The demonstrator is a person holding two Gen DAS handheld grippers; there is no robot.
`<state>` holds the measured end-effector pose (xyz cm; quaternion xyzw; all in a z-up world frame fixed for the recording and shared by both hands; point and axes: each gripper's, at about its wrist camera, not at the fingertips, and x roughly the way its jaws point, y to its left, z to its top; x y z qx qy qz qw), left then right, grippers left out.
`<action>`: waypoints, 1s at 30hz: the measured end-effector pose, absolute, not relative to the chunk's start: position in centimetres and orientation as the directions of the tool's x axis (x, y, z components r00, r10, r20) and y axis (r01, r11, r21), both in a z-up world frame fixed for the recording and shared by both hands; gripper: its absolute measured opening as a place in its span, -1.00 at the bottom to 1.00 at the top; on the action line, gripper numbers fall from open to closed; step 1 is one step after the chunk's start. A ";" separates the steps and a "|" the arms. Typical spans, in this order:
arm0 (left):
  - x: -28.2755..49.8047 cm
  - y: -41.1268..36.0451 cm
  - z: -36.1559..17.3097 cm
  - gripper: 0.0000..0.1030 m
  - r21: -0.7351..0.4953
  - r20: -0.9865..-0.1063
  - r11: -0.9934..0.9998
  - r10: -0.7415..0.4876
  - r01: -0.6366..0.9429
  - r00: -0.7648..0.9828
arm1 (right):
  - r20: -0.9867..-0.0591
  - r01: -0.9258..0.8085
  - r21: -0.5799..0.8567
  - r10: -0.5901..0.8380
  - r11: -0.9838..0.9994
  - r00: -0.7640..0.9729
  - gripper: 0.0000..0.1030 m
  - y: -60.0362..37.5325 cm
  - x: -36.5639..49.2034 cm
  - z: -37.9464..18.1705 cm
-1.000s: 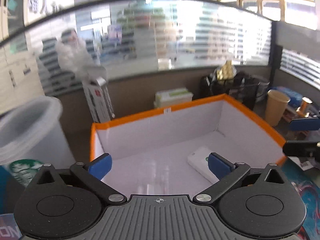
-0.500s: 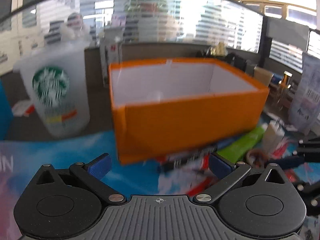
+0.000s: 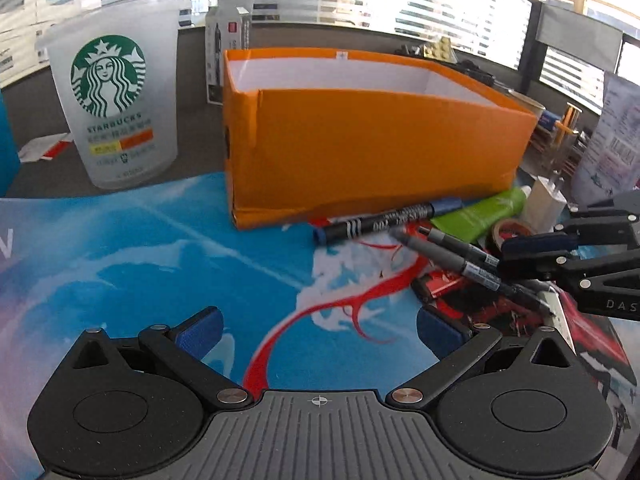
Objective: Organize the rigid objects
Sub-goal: 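Grasp a black pen with the right gripper while the left tool moves toward the pens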
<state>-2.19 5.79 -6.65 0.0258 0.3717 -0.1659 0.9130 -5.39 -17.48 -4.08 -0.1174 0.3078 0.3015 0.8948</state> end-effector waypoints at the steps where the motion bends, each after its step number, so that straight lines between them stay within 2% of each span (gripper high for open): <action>1: -2.2 5.8 -6.8 1.00 -0.079 -0.689 0.944 -0.284 0.321 0.667 | -0.624 -0.614 -0.030 0.465 0.789 0.628 -0.75 -17.3 -5.4 -4.1; 6: -2.2 6.0 -7.0 1.00 -0.085 -0.691 0.947 -0.280 0.310 0.667 | -0.620 -0.623 0.001 0.489 0.782 0.613 -0.75 -16.1 -6.0 -4.3; 10: -2.3 6.6 -6.6 1.00 -0.166 -0.685 0.932 -0.343 0.321 0.643 | -0.608 -0.638 0.051 0.530 0.769 0.591 -0.74 -15.1 -6.5 -4.5; 15: -2.5 7.3 -6.4 1.00 -0.207 -0.690 0.934 -0.351 0.291 0.634 | -0.636 -0.603 0.023 0.477 0.798 0.607 -0.65 -15.1 -6.6 -5.1; 21: -3.4 7.2 -5.8 1.00 -0.399 -0.667 0.855 -0.519 0.332 0.535 | -0.633 -0.598 0.035 0.481 0.801 0.607 -0.63 -15.8 -7.0 -5.5; 25: -4.3 5.7 -5.8 1.00 -0.386 -0.673 0.862 -0.506 0.328 0.540 | -0.622 -0.594 0.035 0.483 0.804 0.616 -0.63 -15.8 -7.3 -5.6; 30: -4.0 5.4 -6.2 1.00 -0.441 -0.651 0.871 -0.476 0.217 0.592 | -0.604 -0.592 0.063 0.503 0.804 0.618 -0.63 -15.7 -7.4 -5.8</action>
